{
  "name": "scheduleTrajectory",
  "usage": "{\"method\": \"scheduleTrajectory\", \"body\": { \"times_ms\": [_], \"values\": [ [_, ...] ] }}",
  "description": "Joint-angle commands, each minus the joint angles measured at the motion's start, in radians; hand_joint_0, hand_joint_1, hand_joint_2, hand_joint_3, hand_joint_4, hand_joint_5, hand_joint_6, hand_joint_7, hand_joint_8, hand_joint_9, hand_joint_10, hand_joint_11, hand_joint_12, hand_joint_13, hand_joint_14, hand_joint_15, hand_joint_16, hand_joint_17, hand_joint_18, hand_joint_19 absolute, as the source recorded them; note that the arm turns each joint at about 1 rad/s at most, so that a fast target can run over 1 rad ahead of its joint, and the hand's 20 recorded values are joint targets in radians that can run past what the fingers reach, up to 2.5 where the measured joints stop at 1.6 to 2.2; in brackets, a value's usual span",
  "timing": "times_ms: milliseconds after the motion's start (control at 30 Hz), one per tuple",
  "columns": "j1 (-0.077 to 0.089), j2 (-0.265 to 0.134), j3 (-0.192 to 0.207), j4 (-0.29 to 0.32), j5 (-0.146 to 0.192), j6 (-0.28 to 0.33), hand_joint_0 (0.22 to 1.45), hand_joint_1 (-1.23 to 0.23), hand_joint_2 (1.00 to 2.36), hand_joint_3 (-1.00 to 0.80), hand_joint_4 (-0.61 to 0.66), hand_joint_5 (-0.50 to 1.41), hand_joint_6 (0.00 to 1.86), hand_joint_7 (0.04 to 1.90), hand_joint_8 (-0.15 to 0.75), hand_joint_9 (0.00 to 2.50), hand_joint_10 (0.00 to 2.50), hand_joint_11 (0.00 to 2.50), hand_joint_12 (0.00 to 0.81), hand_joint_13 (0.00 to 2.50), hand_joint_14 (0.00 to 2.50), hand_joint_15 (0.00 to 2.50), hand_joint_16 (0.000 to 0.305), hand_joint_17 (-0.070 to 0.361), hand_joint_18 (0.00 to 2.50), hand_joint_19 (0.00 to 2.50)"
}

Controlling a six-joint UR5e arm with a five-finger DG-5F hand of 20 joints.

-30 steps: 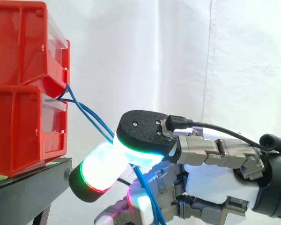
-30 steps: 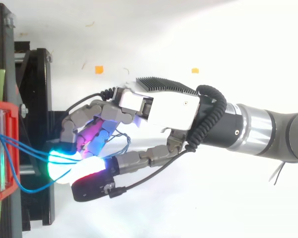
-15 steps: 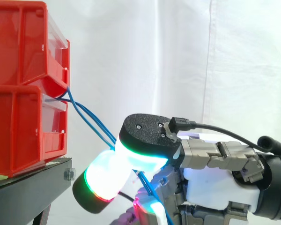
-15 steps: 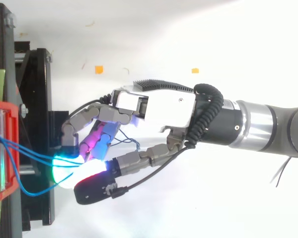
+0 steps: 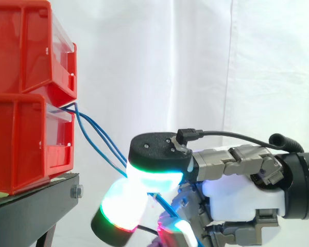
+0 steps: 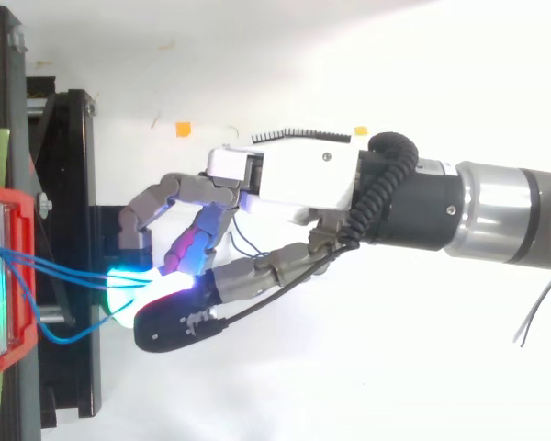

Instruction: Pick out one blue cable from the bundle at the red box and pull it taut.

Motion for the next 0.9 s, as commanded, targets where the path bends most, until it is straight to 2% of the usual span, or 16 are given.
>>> {"method": "scheduleTrajectory", "body": {
  "times_ms": [0,33,167,300,467,667,867],
  "values": [
    [-0.003,0.012,0.007,-0.150,-0.001,0.001,0.67,-0.80,1.00,0.09,-0.13,-0.11,0.93,1.06,0.346,1.33,0.02,0.84,0.412,0.97,0.01,0.37,0.056,0.126,0.91,0.41],
    [-0.003,0.014,0.007,-0.171,-0.004,0.004,0.67,-0.79,1.00,0.08,-0.12,-0.11,0.93,1.07,0.347,1.32,0.02,0.84,0.411,0.96,0.01,0.37,0.056,0.126,0.90,0.41],
    [-0.007,0.023,0.007,-0.179,-0.019,0.004,0.67,-0.80,1.00,0.05,-0.11,-0.12,0.93,1.07,0.346,1.31,0.02,0.83,0.408,0.96,0.01,0.38,0.056,0.126,0.90,0.42],
    [-0.010,0.054,0.007,-0.184,-0.016,0.000,0.67,-0.80,1.01,0.03,-0.11,-0.12,0.93,1.06,0.341,1.29,0.02,0.84,0.403,0.95,0.01,0.37,0.055,0.123,0.88,0.43],
    [-0.017,0.081,0.007,-0.227,-0.014,-0.010,0.68,-0.80,1.01,0.00,-0.10,-0.13,0.93,1.04,0.334,1.28,0.02,0.84,0.397,0.94,0.01,0.38,0.053,0.120,0.87,0.44],
    [-0.015,0.106,0.011,-0.299,-0.014,-0.014,0.67,-0.81,1.01,-0.04,-0.08,-0.13,0.93,1.02,0.329,1.26,0.02,0.84,0.389,0.93,0.01,0.39,0.052,0.116,0.85,0.44],
    [-0.010,0.138,0.017,-0.326,-0.013,-0.020,0.66,-0.80,1.02,-0.16,-0.02,-0.14,0.92,0.96,0.314,1.23,0.02,0.84,0.373,0.90,0.01,0.40,0.048,0.108,0.82,0.47]
  ]
}}
